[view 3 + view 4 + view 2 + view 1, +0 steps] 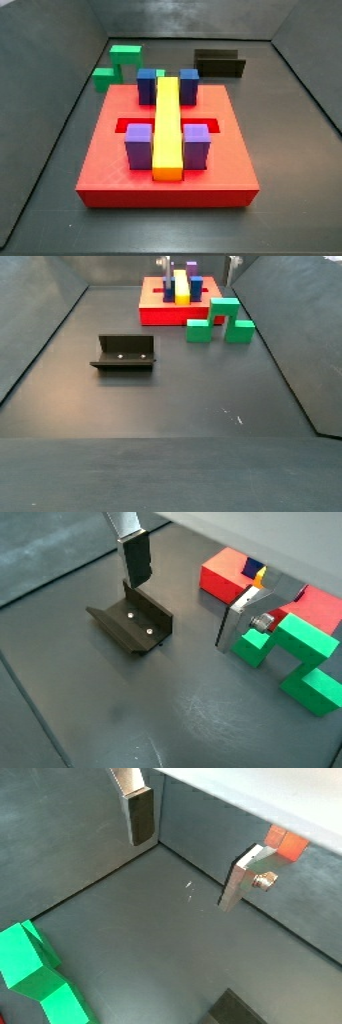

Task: Pick up the green object. Move up. Move to above the board. Insert the green object.
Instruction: Pick up the green object.

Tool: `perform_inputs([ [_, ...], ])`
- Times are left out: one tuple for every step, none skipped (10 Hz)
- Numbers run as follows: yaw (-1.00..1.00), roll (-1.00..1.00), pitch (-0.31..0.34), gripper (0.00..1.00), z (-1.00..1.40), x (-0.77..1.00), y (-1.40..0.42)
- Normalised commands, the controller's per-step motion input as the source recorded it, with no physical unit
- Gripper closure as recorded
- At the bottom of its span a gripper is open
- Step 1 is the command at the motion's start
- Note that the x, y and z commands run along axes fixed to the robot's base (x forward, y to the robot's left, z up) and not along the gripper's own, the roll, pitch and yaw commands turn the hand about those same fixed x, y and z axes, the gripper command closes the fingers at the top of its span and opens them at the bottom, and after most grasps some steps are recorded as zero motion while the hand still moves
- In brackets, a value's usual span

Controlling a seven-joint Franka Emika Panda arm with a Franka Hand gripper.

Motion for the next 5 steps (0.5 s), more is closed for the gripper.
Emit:
perform_inputs([
  [-0.12, 0.01, -0.051, 0.0, -0.15, -0.19, 0.0],
  [-0.2, 0.0, -0.051, 0.0, 0.0, -0.52, -0.46],
  [-0.2, -0.03, -0.074, 0.0, 0.06, -0.57, -0.7],
  [-0.15, -0.03, -0.06, 0.0, 0.1, -0.56, -0.78],
  [-0.13, -0.03, -0.046, 0.0, 0.12, -0.53, -0.82],
])
